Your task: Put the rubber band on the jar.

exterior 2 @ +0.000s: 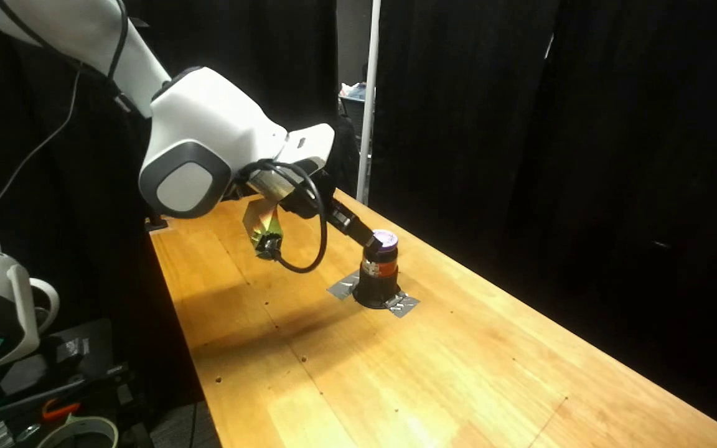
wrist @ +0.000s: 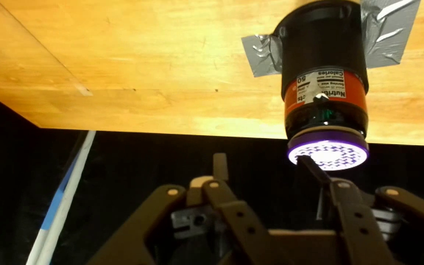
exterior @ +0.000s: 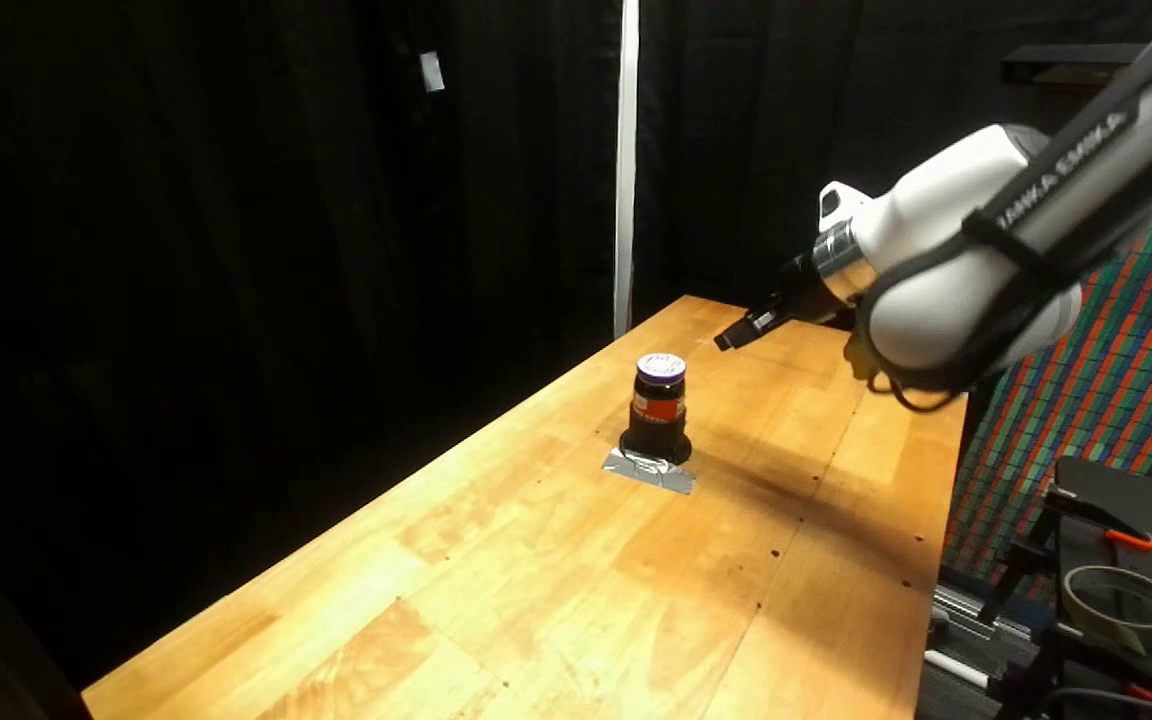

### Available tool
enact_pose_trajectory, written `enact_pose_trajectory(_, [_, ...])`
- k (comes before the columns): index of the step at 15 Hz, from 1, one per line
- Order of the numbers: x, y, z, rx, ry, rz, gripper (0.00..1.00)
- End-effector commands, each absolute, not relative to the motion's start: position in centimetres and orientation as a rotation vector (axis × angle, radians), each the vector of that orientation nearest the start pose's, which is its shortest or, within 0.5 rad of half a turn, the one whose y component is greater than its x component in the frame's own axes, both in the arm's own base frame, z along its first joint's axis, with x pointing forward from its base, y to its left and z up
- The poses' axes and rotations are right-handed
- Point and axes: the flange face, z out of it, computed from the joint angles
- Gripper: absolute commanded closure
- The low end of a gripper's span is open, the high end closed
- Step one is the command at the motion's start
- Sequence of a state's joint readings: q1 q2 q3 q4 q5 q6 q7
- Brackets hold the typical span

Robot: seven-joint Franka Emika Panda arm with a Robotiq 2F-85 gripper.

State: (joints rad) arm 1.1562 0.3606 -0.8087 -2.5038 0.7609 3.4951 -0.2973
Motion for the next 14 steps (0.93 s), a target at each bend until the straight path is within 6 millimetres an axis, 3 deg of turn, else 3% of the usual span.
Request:
enact_pose_trajectory(1, [50.1, 8.5, 31.1, -3.101, 0.042, -1.179, 0.14])
enact_pose_trajectory(3, [50.8, 8.7, 32.9, -3.112, 0.037, -1.145, 0.02])
enact_pose_trajectory(4, [50.9, 9.3, 34.0, -3.114, 0.032, -1.133, 0.00])
enact_pose_trajectory(12, [49.6, 15.3, 47.8, -3.145, 0.029, -1.060, 0.00])
enact_pose_trajectory(14, [49.0, 16.6, 49.9, -3.168, 0.059, -1.049, 0.00])
